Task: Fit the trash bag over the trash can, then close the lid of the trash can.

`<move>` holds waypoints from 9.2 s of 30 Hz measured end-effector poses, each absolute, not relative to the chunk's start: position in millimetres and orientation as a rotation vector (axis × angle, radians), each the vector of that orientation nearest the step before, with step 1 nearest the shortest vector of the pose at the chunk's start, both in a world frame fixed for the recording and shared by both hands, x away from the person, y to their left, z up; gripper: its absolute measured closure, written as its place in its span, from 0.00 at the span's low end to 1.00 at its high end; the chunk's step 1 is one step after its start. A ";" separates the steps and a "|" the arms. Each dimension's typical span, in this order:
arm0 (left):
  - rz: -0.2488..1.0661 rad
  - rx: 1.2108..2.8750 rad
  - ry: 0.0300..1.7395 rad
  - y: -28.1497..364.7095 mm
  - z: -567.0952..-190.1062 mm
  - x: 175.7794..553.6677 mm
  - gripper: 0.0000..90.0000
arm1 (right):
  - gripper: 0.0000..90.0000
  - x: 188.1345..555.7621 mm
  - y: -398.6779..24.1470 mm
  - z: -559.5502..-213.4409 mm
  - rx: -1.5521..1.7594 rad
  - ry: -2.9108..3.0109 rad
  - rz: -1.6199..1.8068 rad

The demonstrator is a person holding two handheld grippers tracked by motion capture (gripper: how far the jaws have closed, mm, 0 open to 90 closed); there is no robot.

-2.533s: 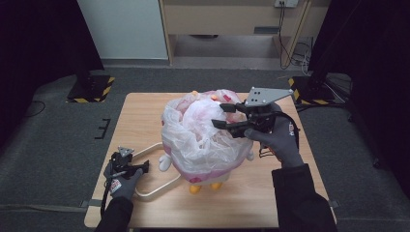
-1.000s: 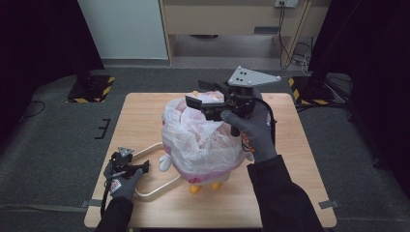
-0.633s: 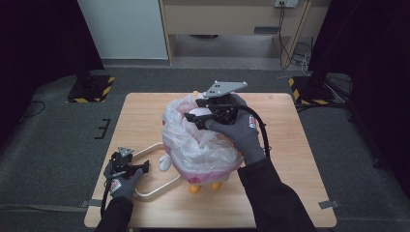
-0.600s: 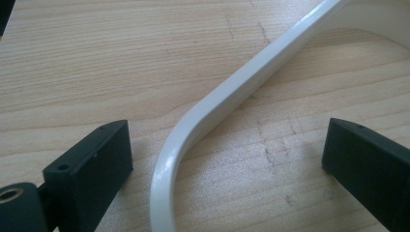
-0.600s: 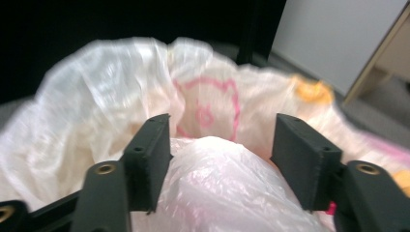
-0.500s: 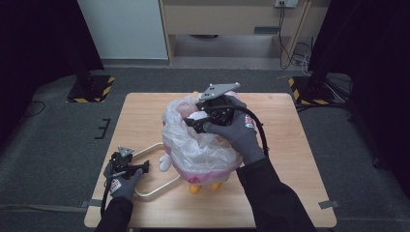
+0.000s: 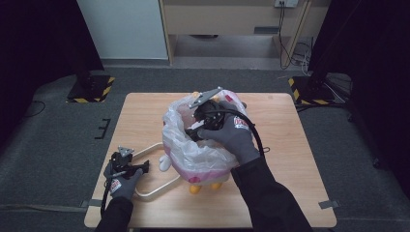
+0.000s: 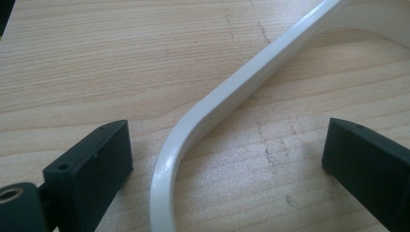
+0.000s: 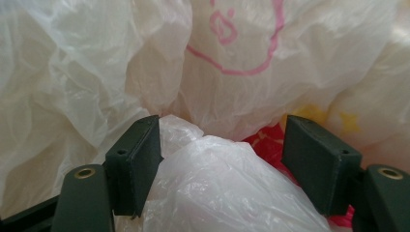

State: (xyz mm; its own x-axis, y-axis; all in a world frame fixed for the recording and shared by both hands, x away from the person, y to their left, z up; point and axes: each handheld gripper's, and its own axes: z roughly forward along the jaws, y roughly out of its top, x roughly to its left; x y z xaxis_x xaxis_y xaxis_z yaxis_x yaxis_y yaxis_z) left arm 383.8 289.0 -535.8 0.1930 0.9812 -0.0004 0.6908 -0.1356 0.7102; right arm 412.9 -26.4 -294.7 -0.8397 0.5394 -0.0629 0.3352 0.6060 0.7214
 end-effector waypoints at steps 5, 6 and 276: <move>0.650 1.894 1.559 288.9 -535.9 383.9 0.03 | 0.34 409.3 -35.0 -284.0 0.706 2.482 1.267; 0.650 1.894 1.559 288.9 -535.9 384.0 0.03 | 0.34 407.8 -36.7 -281.8 0.710 2.472 1.294; 0.611 1.745 0.843 179.6 -246.2 391.2 0.87 | 0.01 368.1 -279.8 -538.1 1.341 2.221 0.924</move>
